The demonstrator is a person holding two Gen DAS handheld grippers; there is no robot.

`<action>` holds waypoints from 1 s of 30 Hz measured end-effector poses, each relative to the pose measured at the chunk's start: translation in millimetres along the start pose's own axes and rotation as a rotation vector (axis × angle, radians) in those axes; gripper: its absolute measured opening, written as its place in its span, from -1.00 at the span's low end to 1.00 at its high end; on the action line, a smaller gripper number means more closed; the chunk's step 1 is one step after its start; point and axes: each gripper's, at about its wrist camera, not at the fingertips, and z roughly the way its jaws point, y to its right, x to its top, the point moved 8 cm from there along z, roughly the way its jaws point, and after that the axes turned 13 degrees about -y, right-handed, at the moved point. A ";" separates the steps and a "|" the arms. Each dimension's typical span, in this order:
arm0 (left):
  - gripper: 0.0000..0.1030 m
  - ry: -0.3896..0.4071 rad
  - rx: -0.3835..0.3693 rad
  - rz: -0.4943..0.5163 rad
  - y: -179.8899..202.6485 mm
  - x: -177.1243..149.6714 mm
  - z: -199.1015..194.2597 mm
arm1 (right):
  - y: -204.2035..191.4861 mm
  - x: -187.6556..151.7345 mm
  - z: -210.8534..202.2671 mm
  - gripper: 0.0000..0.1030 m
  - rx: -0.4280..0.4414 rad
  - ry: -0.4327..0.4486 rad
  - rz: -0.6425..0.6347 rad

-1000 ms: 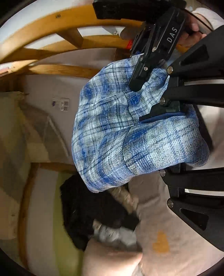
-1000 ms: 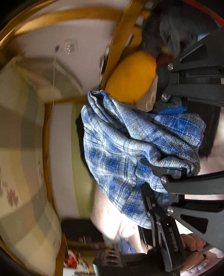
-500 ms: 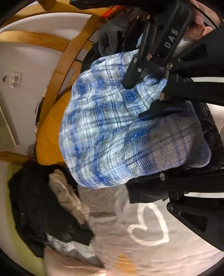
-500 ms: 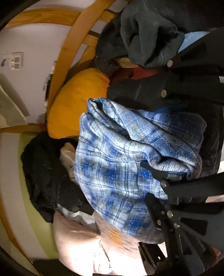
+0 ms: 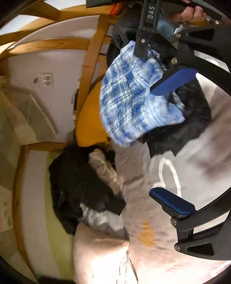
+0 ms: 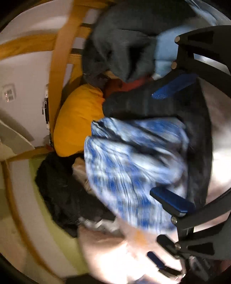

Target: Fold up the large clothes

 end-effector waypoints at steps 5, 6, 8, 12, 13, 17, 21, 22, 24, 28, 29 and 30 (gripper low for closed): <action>0.99 0.048 0.070 0.028 -19.0 -23.9 -15.8 | -6.0 -32.6 -13.9 1.00 -0.013 0.063 -0.046; 0.99 0.062 0.080 0.027 -22.5 -28.6 -17.1 | -6.6 -40.5 -13.1 1.00 -0.024 0.052 -0.056; 0.99 0.079 0.087 0.019 -28.2 -38.9 -14.5 | -9.6 -50.0 -11.0 1.00 -0.040 0.027 -0.089; 0.99 0.061 0.112 -0.001 -37.2 -60.4 4.6 | -11.7 -62.3 -12.5 1.00 -0.058 0.028 -0.116; 0.99 0.057 0.103 -0.014 -38.8 -58.7 5.7 | -13.1 -64.3 -11.2 1.00 -0.065 0.030 -0.121; 0.99 0.074 0.102 -0.054 -46.5 -60.1 4.2 | -19.2 -65.6 -7.9 1.00 -0.083 0.081 -0.131; 0.99 0.101 0.146 -0.028 -41.1 -61.7 -0.1 | -27.0 -61.9 -20.4 1.00 -0.161 0.207 -0.141; 0.99 0.112 0.159 -0.021 -39.2 -61.7 -2.4 | -28.9 -59.9 -28.5 1.00 -0.161 0.248 -0.135; 1.00 0.129 0.164 -0.003 -35.2 -62.1 -5.9 | -32.9 -57.7 -39.9 1.00 -0.128 0.294 -0.124; 1.00 0.139 0.163 0.020 -29.9 -62.2 -7.8 | -36.1 -59.3 -33.2 1.00 -0.141 0.250 -0.131; 1.00 0.139 0.160 0.021 -29.4 -62.1 -8.0 | -36.8 -60.1 -29.5 1.00 -0.144 0.234 -0.135; 1.00 0.139 0.156 0.020 -29.5 -62.2 -8.1 | -37.4 -61.5 -25.6 1.00 -0.152 0.220 -0.142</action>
